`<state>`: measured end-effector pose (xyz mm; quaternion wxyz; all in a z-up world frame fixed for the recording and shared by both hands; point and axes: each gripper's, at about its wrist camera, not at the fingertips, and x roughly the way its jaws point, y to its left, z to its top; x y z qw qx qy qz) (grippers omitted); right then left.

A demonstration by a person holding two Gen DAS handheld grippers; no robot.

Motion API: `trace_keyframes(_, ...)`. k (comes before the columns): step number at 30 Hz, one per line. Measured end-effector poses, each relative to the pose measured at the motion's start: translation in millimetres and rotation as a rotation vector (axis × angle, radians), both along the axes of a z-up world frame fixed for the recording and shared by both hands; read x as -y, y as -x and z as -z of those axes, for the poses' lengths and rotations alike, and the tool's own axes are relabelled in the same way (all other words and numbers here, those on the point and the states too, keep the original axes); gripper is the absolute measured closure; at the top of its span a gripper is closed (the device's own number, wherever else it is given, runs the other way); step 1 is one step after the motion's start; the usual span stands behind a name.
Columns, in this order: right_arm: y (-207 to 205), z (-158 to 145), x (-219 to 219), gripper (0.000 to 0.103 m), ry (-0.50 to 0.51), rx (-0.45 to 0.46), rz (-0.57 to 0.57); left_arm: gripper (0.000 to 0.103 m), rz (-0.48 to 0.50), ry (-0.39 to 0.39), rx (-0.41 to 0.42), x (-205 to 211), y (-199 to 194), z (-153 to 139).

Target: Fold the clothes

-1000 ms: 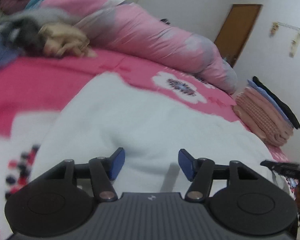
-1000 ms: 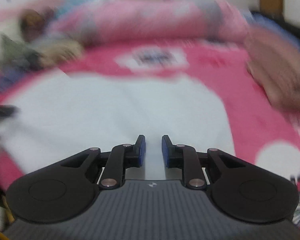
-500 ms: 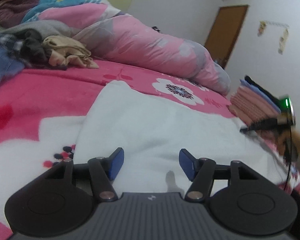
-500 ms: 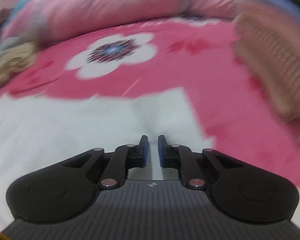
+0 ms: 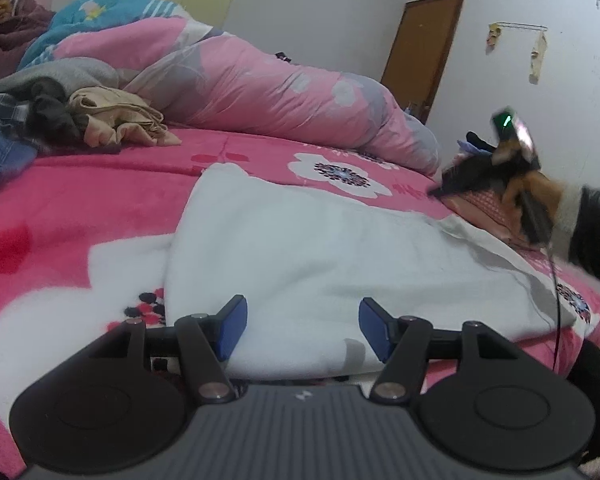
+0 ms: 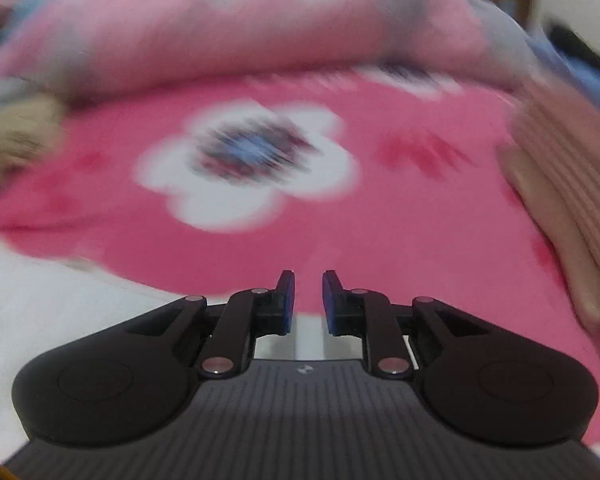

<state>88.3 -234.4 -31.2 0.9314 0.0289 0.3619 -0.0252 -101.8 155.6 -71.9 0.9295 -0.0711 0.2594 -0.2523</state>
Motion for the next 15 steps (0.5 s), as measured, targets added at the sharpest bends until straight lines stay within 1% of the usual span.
trace_keyframes(1, 8.7, -9.4, -12.1, 0.088, -0.053, 0.015, -0.060, 0.040, 0.004, -0.009, 0.006, 0.7, 1.4, -0.1)
trace_keyframes(3, 20.9, -18.4, -47.9, 0.088, -0.132, -0.018, -0.228, 0.040, 0.012, -0.026, 0.018, 2.0, 4.3, -0.2)
trace_keyframes(4, 23.7, -15.1, -69.2, 0.088, -0.172, -0.052, -0.313, 0.039, 0.016, -0.035, 0.024, 2.7, 5.7, -0.3)
trace_keyframes(6, 11.8, 1.3, -104.5, 0.088, -0.238, -0.148, -0.422, 0.035, 0.025, -0.053, 0.036, 4.0, 8.5, -0.4)
trace_keyframes(8, -13.1, 24.5, -135.3, 0.089, -0.215, -0.209, -0.420, 0.035, 0.033, -0.070, 0.048, 5.4, 11.4, -0.6)
trace_keyframes(9, -25.7, 36.2, -150.6, 0.090, -0.202, -0.239, -0.418, 0.034, 0.037, -0.079, 0.054, 6.0, 12.8, -0.6)
trace_keyframes(10, -37.1, 43.2, -158.2, 0.092, -0.156, -0.229, -0.389, 0.033, 0.041, -0.088, 0.060, 6.7, 14.2, -0.7)
trace_keyframes(11, -47.9, 45.0, -161.9, 0.092, -0.131, -0.194, -0.345, 0.032, 0.045, -0.096, 0.066, 7.4, 15.7, -0.8)
trace_keyframes(12, -51.5, 41.4, -159.5, 0.089, -0.111, -0.166, -0.286, 0.030, 0.049, -0.105, 0.073, 8.0, 17.1, -0.8)
trace_keyframes(14, -47.8, 24.3, -167.1, 0.087, -0.102, -0.121, -0.264, 0.028, 0.058, -0.118, 0.084, 8.4, 19.5, -0.8)
trace_keyframes(15, -42.9, 18.4, -170.4, 0.086, -0.127, -0.110, -0.322, 0.028, 0.064, -0.115, 0.088, 7.1, 20.0, -0.5)
